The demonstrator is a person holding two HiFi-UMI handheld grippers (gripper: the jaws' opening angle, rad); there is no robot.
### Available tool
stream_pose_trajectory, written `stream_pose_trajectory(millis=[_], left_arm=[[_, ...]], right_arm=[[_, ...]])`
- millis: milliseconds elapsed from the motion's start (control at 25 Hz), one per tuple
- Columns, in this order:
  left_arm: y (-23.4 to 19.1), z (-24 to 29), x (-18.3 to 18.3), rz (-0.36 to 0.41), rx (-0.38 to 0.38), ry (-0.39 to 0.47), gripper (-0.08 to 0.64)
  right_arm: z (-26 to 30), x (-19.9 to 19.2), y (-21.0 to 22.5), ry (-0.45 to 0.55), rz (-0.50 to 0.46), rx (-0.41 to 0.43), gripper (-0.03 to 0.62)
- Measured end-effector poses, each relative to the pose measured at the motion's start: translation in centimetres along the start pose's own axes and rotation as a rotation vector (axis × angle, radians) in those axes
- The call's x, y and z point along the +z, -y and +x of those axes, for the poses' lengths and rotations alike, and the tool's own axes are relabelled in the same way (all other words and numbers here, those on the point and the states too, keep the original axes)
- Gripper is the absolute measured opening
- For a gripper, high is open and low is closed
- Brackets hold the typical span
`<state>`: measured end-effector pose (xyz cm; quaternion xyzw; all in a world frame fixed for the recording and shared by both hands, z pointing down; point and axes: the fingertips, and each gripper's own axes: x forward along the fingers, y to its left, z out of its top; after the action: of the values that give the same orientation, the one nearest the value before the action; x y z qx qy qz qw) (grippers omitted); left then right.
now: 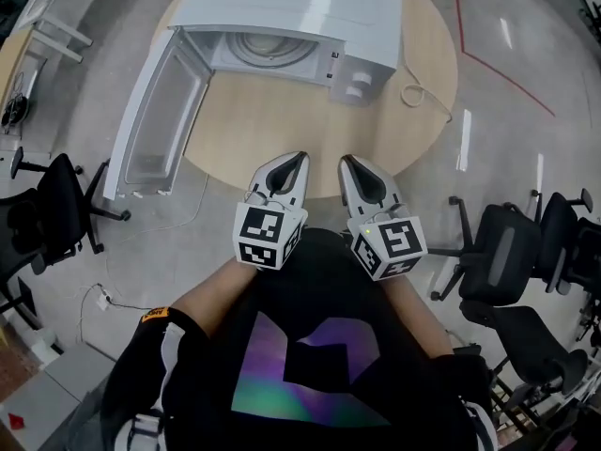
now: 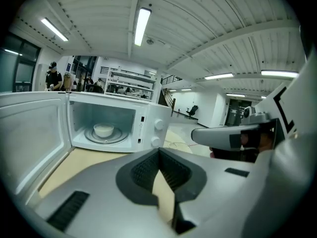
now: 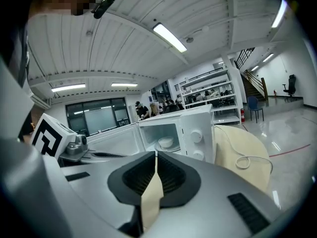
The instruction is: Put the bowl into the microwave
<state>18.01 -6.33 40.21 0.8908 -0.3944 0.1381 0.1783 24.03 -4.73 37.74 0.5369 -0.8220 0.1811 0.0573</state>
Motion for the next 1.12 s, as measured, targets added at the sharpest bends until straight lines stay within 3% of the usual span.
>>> stream_pose_trajectory(millis=[360,640,1120], left_arm=[[5.6,-5.4,-1.6,0.020,0.112,0.033,0.046],[8.7,-9.8,-2.3,0.000,0.140,0.095,0.046],[9.4,-15.6,-3.7,0.016,0.200,0.128,0.046]], right_arm=[[-6.6,-0.8,-1.8,0.026,-0.010,0.103,0.029],[-10.7,-2.3,-4.4,0.029,-0.043,0.135,0.029],[-13.9,-3.7,-9.2,-0.013,-0.132,0.152,0.029]])
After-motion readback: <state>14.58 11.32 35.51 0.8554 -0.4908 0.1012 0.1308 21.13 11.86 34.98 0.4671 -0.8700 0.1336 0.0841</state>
